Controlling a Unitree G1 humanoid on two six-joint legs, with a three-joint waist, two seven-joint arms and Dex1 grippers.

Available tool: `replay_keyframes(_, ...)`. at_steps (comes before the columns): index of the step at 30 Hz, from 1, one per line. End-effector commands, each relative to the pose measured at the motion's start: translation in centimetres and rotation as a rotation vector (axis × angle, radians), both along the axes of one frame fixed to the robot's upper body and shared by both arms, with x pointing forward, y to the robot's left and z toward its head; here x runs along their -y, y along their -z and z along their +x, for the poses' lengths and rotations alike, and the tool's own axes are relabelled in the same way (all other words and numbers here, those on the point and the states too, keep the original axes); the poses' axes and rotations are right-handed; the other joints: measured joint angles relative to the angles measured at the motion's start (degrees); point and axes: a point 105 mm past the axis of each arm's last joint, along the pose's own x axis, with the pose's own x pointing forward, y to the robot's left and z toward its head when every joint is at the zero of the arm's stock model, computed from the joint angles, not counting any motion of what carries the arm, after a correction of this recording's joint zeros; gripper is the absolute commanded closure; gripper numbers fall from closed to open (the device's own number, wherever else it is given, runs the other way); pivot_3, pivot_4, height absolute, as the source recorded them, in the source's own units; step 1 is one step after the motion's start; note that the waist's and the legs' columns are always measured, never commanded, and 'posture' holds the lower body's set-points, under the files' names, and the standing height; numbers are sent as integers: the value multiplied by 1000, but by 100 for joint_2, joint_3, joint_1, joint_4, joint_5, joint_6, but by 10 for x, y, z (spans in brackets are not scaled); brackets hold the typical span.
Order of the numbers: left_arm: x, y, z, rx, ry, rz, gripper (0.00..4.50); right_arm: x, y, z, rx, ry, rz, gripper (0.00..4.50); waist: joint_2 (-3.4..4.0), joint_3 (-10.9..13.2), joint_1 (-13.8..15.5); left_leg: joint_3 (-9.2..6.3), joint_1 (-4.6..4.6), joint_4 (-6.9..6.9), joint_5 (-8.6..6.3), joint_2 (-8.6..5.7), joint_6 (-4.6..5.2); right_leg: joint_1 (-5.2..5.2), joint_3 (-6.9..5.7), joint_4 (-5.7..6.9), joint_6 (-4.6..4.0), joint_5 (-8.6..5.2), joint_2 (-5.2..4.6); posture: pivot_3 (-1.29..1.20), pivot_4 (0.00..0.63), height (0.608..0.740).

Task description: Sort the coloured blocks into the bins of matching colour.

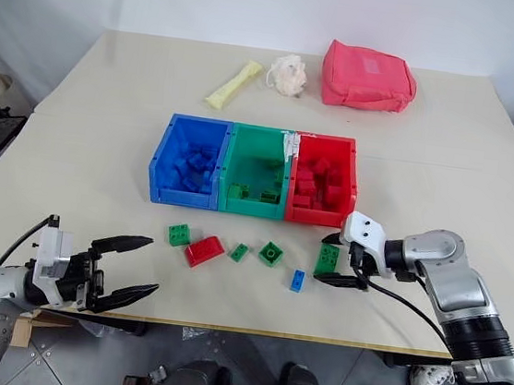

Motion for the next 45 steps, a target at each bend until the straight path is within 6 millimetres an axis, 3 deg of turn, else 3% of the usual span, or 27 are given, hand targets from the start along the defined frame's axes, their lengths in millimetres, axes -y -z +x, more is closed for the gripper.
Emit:
replay_keyframes(1,2,-6,-1,34,8,-1,0,1,14,-8,-57,7,-13,1096,-5,-3,4,-1,0,0,0,0,0,0,0,0,0,0,0,0,150,740)
replay_keyframes(7,1,-12,8,54,-4,-13,0,-7,3,-6,-6,19,43,1095,-6,-3,6,-3,0,0,0,-1,0,2,-1,-1,0,0,-1,0,150,740)
replay_keyframes(16,0,-26,30,111,-54,-67,0,-39,-64,1,154,2,176,1095,3,2,-21,0,-3,0,0,0,-1,-6,-1,3,0,0,2,0,150,740)
replay_keyframes(20,1,-30,36,124,-75,-90,0,-66,-96,13,227,-24,271,1095,2,2,-48,-2,-4,0,0,-1,-1,-8,-1,9,0,0,2,0,150,740)
replay_keyframes(24,1,-32,40,131,-83,-97,0,-98,-115,34,281,-33,335,1095,2,2,-122,-2,-4,0,1,-2,-2,-12,-2,17,0,0,3,0,150,740)
replay_keyframes(26,1,-31,41,128,-81,-93,0,-113,-117,45,293,-35,353,1095,2,2,-141,-3,-2,0,1,-4,-2,-12,-6,23,0,0,8,0,150,740)
replay_keyframes(30,5,-30,44,128,-57,-80,0,-146,-102,70,306,-15,321,1095,2,2,-190,-2,-3,-1,1,-10,-2,-21,-11,36,0,0,16,0,150,740)
replay_keyframes(33,6,-31,47,135,-51,-78,0,-156,-105,77,325,-13,346,75,3,2,-188,-17,-8,-1,3,-19,1,-24,-11,49,0,0,14,0,150,740)
replay_keyframes(39,6,-35,52,151,-39,-72,0,-158,-115,74,356,-57,368,32,3,2,-265,-28,-8,-1,3,-27,3,-25,-12,61,0,0,12,0,150,740)
replay_keyframes(45,8,-35,53,148,4,-57,0,-142,-118,53,341,-140,369,32,4,3,-283,-26,-8,-1,3,-23,2,-28,-12,65,0,0,13,0,150,740)
